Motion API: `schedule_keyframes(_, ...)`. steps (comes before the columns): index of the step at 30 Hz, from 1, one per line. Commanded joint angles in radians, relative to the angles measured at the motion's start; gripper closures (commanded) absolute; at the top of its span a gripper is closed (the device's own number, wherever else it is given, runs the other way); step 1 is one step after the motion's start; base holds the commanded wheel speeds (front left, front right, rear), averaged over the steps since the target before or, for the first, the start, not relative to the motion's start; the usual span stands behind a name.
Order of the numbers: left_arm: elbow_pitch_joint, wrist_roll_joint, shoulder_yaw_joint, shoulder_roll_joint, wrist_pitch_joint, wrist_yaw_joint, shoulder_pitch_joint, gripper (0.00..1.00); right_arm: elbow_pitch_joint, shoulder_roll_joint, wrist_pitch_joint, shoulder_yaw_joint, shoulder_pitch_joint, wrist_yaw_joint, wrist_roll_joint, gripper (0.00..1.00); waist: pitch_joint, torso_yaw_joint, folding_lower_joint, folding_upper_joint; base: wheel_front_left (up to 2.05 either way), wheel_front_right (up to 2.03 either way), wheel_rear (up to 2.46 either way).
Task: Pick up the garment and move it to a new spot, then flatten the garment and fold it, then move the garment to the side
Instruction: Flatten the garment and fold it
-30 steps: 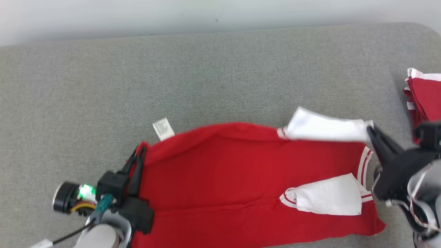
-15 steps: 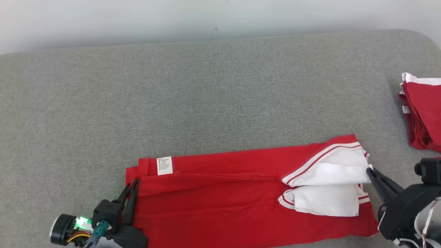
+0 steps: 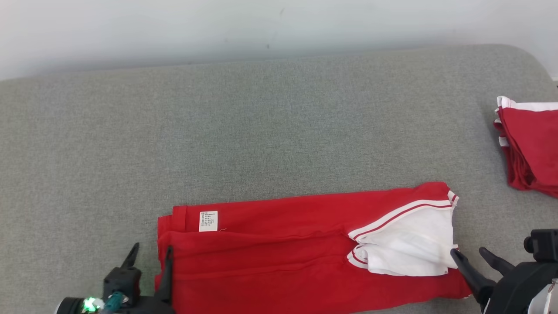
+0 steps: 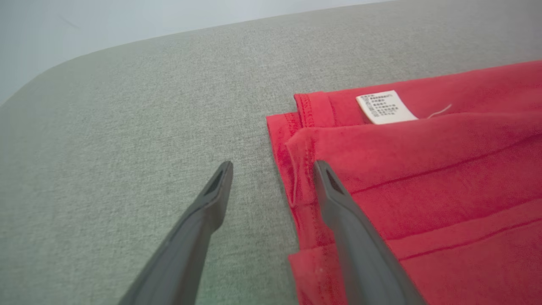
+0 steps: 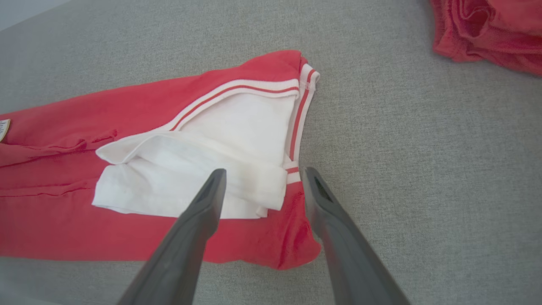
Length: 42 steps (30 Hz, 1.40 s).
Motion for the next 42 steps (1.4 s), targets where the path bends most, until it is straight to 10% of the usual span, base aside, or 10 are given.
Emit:
schedule_keyframes(1, -0.007, -0.017, 0.015, -0.003, -0.005, 0.009, 0.021, 0.0, -0.008, 0.011, 0.006, -0.005, 0.015, -0.003, -0.002, 0.0, -0.008, 0.0, 0.0001, 0.0, 0.0, 0.0, 0.0)
schedule_keyframes(9, -0.257, -0.013, 0.274, -0.074, -0.006, 0.034, 0.144, 0.0, -0.079, 0.053, 0.025, -0.086, 0.068, -0.003, -0.015, 0.0, -0.05, 0.014, 0.0001, 0.0, 0.0, 0.0, 0.0)
schedule_keyframes(22, -0.526, 0.206, 0.612, -0.306, -0.006, -0.199, 0.309, 0.0, 0.021, 0.217, -0.039, -0.233, -0.015, -0.003, -0.172, 0.0, -0.101, 0.029, 0.0001, 0.0, 0.0, 0.0, 0.0)
schedule_keyframes(30, -0.513, 0.275, 0.679, -0.362, -0.006, -0.31, 0.358, 0.0, 0.183, 0.24, -0.074, -0.218, -0.116, -0.003, -0.238, 0.0, -0.105, 0.041, 0.0001, 0.0, 0.0, 0.0, 0.0)
schedule_keyframes(42, -0.439, 0.333, 0.669, -0.373, -0.006, -0.343, 0.332, 0.0, 0.338, 0.241, -0.031, -0.205, -0.255, -0.003, -0.323, 0.0, -0.05, 0.072, 0.0001, 0.0, 0.0, 0.0, 0.0)
